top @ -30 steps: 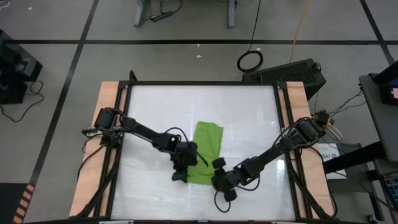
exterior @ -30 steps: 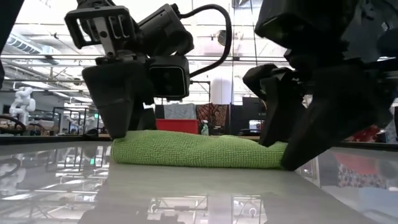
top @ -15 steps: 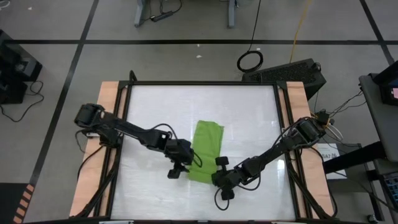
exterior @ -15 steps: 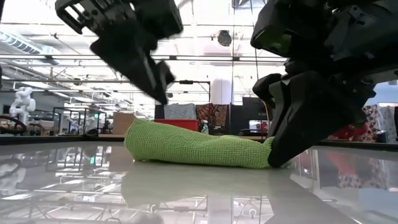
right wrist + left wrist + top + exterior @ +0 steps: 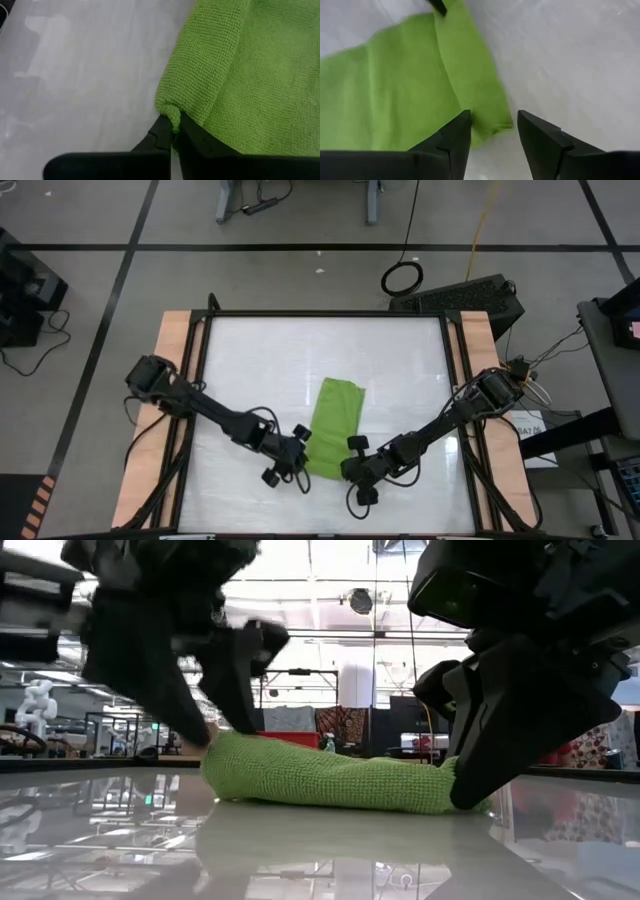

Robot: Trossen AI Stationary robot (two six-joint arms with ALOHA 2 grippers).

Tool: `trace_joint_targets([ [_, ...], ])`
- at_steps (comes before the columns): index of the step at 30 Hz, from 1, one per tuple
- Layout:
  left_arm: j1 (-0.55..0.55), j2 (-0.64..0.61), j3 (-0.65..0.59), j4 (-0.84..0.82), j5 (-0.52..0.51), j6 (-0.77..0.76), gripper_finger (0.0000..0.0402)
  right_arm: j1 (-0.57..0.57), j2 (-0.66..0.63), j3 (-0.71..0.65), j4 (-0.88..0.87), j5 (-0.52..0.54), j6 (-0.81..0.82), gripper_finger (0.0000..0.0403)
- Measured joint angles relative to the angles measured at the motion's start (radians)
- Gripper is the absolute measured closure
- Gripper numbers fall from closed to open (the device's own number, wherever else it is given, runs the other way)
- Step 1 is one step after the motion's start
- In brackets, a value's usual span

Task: Roll towel into tight, uniform cylinder
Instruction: Roll the green towel

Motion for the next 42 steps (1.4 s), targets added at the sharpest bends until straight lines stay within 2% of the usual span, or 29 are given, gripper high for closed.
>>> trace_joint_targets([
  [7,0.001,0.038,0.001,0.056,0.002,0.023,0.0176,0.0,0.0,0.0,0.012,-0.002,0.023,0.0402],
  [11,-0.001,0.058,-0.001,0.051,0.038,0.031,0.017,0.0,0.0,0.0,0.013,-0.001,0.047,0.0403],
  [21,-0.007,0.099,-0.004,0.062,0.016,0.022,0.0236,0.0,0.0,0.0,0.017,0.001,0.085,0.0403],
  [27,-0.004,0.111,-0.004,0.088,0.031,0.001,0.033,0.0,0.0,0.0,0.024,-0.023,0.113,0.0403],
  [29,0.005,0.112,-0.004,0.097,0.058,-0.031,0.0369,0.001,-0.001,0.0,0.021,-0.025,0.128,0.0403],
  [31,0.019,0.113,-0.004,0.105,0.087,-0.078,0.0388,0.005,-0.009,0.0,0.012,-0.025,0.13,0.0402],
  [38,0.118,0.116,-0.005,0.18,0.382,-0.316,0.0389,0.028,-0.063,0.0,-0.085,-0.016,0.158,0.0402],
  [42,0.174,0.116,-0.004,0.181,0.498,-0.472,0.039,0.032,-0.08,0.0,-0.108,-0.018,0.245,0.0396],
])
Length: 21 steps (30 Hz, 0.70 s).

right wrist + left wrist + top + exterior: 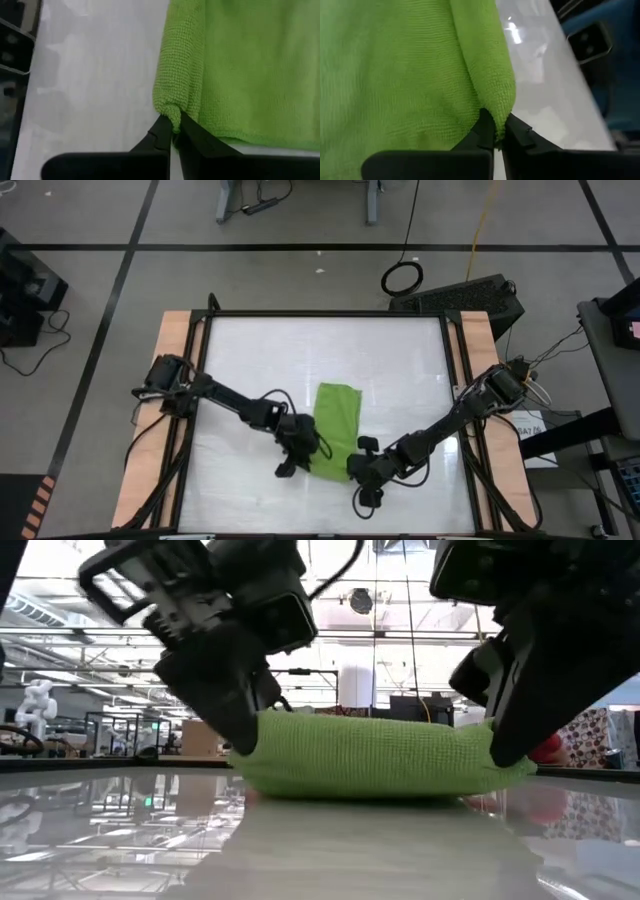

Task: Roll towel into tight, uniform cylinder
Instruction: Roll the green towel

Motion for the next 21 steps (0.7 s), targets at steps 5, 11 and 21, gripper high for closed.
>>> trace_joint_targets([
  [5,0.034,0.0,0.002,0.004,0.054,-0.171,0.039,-0.003,-0.001,0.001,-0.025,-0.038,0.116,0.0394],
  [11,0.046,0.008,0.002,-0.005,0.062,-0.344,0.0391,-0.024,-0.001,0.001,-0.05,-0.047,0.238,0.0387],
  [21,0.045,0.055,0.002,-0.023,0.09,-0.423,0.0392,0.005,-0.009,-0.001,-0.049,-0.028,0.252,0.0238],
])
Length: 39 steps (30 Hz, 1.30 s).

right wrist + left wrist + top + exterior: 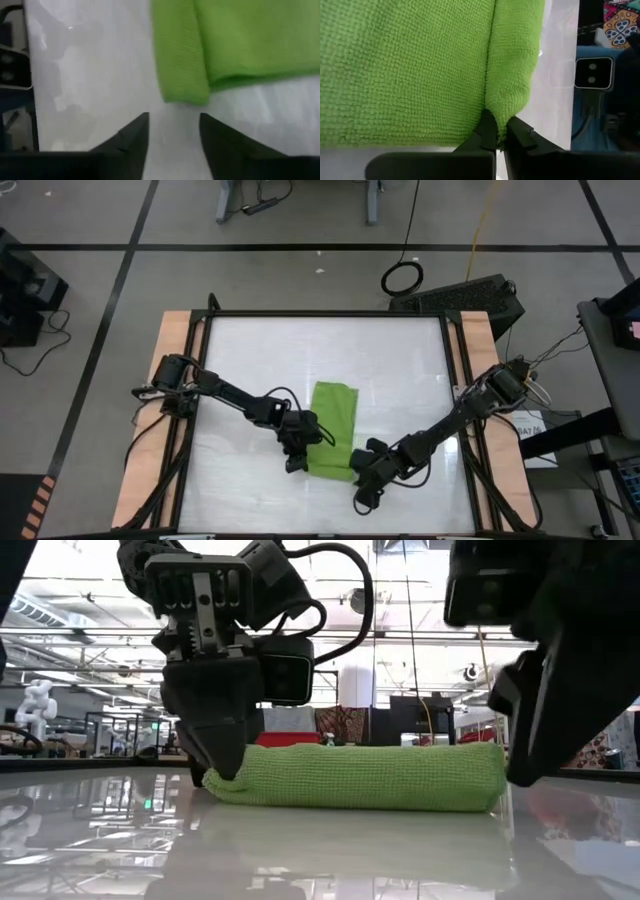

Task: Roll towel into tight, uniform cylinder
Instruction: Roll the green towel

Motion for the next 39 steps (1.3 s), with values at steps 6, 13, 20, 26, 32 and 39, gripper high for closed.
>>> trace_joint_targets([
  [6,0.007,0.005,0.002,0.014,0.0,-0.027,0.0392,0.107,-0.02,0.0,0.037,0.193,-0.29,0.0195],
  [13,0.032,0.006,0.001,0.019,0.003,-0.052,0.0392,0.175,0.019,0.0,0.017,0.374,-0.595,0.022],
  [20,0.058,0.007,0.0,0.016,0.042,-0.054,0.0392,0.164,0.033,0.0,0.009,0.505,-0.724,0.0259],
  [26,0.083,0.008,0.0,0.009,0.06,-0.058,0.0392,0.122,0.06,0.0,0.068,0.467,-0.772,0.0259],
  [32,0.103,0.008,0.0,-0.007,0.094,-0.056,0.0392,0.118,0.098,0.0,0.102,0.454,-0.781,0.0251],
  [39,0.106,0.008,-0.001,-0.008,0.108,-0.053,0.0392,0.097,0.105,0.0,0.054,0.475,-0.743,0.0265],
])
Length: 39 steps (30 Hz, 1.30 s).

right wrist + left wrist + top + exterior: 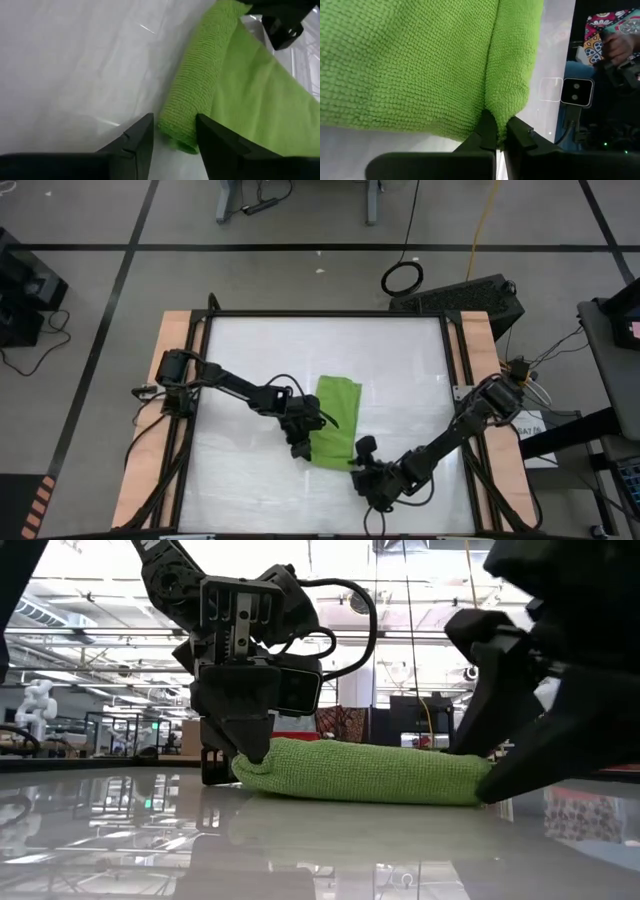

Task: Roll towel into tight, uniform cylinder
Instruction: Roll the green towel

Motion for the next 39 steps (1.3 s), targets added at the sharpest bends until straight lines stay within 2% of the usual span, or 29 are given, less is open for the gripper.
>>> trace_joint_targets([
  [6,0.0,0.0,0.0,0.001,0.005,0.003,0.0392,-0.024,0.025,0.002,0.009,-0.036,0.037,0.0298],
  [11,0.0,0.0,0.0,0.0,0.008,0.007,0.0376,-0.041,0.026,0.003,-0.004,-0.069,0.169,0.0352],
  [15,-0.002,0.0,0.0,0.0,0.0,0.058,0.0331,-0.053,0.016,0.003,-0.021,-0.101,0.242,0.0394],
  [22,-0.011,-0.024,-0.001,-0.012,-0.009,0.168,0.0211,-0.068,-0.011,0.002,-0.038,-0.203,0.34,0.0399],
  [24,-0.012,-0.049,-0.001,-0.018,-0.009,0.187,0.019,-0.075,-0.02,0.002,-0.04,-0.256,0.364,0.0399],
  [27,-0.012,-0.085,0.0,-0.012,-0.023,0.22,0.0181,-0.081,-0.039,0.001,-0.042,-0.321,0.381,0.04],
  [32,-0.023,-0.17,0.001,-0.09,-0.147,0.326,0.0179,-0.088,-0.073,-0.001,-0.061,-0.366,0.412,0.0401],
  [35,-0.067,-0.224,0.001,-0.17,-0.271,0.458,0.0178,-0.095,-0.087,-0.001,-0.06,-0.387,0.431,0.0402],
  [39,-0.175,-0.267,0.001,-0.185,-0.466,0.687,0.0178,-0.108,-0.089,-0.001,-0.057,-0.449,0.461,0.0402],
])
